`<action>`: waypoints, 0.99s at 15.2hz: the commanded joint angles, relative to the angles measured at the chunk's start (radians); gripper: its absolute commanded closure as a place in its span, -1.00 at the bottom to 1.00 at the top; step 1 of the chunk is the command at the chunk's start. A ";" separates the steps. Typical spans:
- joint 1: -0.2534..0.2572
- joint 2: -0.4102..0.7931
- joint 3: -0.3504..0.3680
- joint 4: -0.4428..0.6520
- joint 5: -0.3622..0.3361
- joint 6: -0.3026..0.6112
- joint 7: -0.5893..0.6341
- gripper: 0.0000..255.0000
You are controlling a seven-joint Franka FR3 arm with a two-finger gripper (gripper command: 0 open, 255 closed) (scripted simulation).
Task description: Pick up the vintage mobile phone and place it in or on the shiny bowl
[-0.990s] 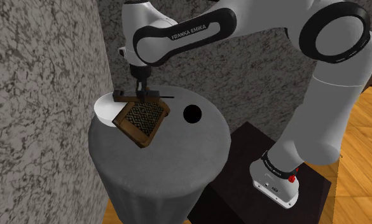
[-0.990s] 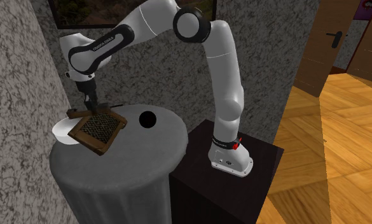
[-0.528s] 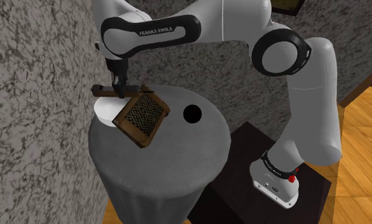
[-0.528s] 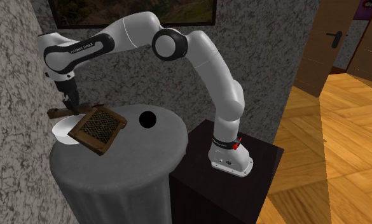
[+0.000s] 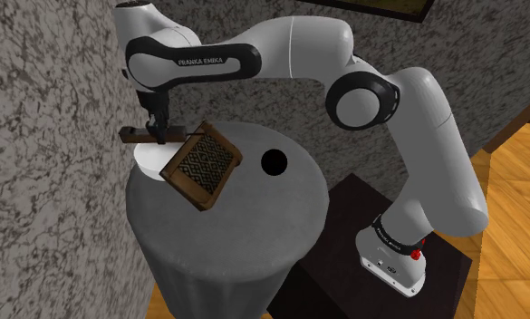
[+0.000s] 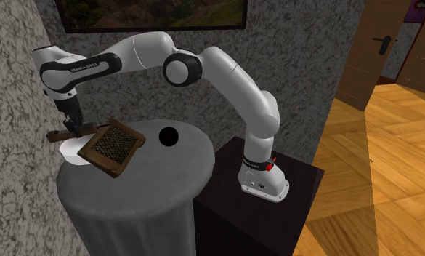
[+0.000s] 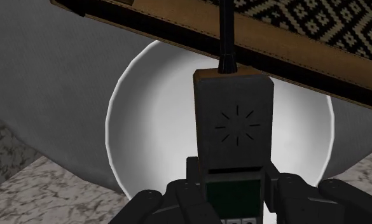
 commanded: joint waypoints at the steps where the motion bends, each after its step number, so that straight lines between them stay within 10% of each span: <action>1: 0.001 0.006 0.000 -0.017 -0.001 0.023 0.003 1.00; 15: -0.002 0.022 -0.002 -0.069 -0.004 0.091 0.006 1.00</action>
